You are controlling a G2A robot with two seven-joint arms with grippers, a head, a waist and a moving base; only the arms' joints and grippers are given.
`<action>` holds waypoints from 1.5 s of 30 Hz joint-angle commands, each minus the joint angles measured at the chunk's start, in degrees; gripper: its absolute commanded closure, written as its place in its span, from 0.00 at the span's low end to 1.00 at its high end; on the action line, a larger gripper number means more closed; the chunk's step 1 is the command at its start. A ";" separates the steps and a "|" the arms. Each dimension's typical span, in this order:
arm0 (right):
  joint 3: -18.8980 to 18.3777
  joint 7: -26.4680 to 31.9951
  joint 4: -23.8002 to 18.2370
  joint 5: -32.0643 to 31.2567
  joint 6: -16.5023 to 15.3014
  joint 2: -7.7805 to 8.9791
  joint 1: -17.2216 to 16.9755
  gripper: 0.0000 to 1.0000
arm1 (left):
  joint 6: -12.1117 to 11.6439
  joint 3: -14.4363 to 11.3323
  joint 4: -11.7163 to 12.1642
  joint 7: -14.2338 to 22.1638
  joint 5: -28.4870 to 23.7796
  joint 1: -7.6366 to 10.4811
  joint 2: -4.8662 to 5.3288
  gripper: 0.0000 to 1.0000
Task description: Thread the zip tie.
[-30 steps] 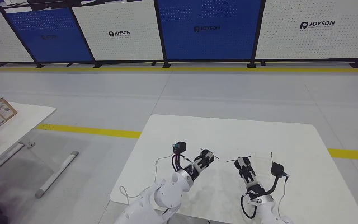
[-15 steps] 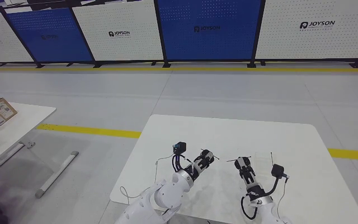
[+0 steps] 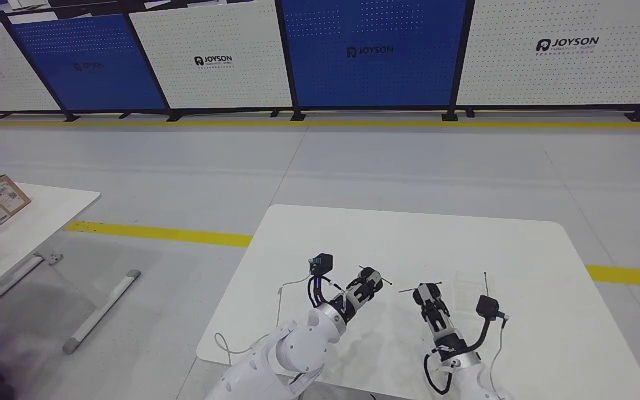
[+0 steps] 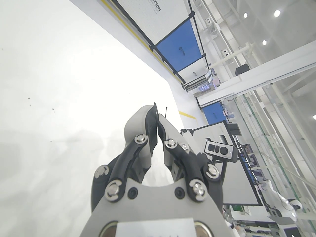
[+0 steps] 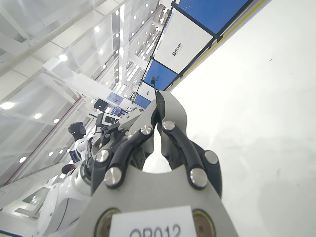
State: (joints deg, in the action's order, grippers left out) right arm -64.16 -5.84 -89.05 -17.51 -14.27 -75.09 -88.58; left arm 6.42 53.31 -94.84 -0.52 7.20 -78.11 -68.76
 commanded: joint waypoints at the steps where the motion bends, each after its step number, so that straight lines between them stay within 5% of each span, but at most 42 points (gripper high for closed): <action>1: -0.03 -0.13 -0.58 0.65 1.68 -0.14 0.06 1.00 | 0.00 0.00 0.00 0.00 0.00 0.00 0.00 1.00; 13: 1.39 2.02 0.66 2.03 4.73 -0.98 3.04 1.00 | 0.00 0.00 0.00 0.00 0.00 0.00 0.00 1.00; 26: 1.94 -0.73 3.15 -0.04 1.16 -1.50 3.05 1.00 | 0.00 0.00 0.00 0.00 0.00 0.00 0.00 1.00; 45: 2.53 -1.09 4.96 0.57 1.78 -2.50 4.53 1.00 | 0.00 0.00 0.00 0.00 0.00 0.00 0.00 1.00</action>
State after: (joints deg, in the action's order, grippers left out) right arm -61.66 -6.95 -84.01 -16.86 -12.66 -77.56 -84.05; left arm 6.42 53.31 -94.84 -0.52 7.20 -78.11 -68.76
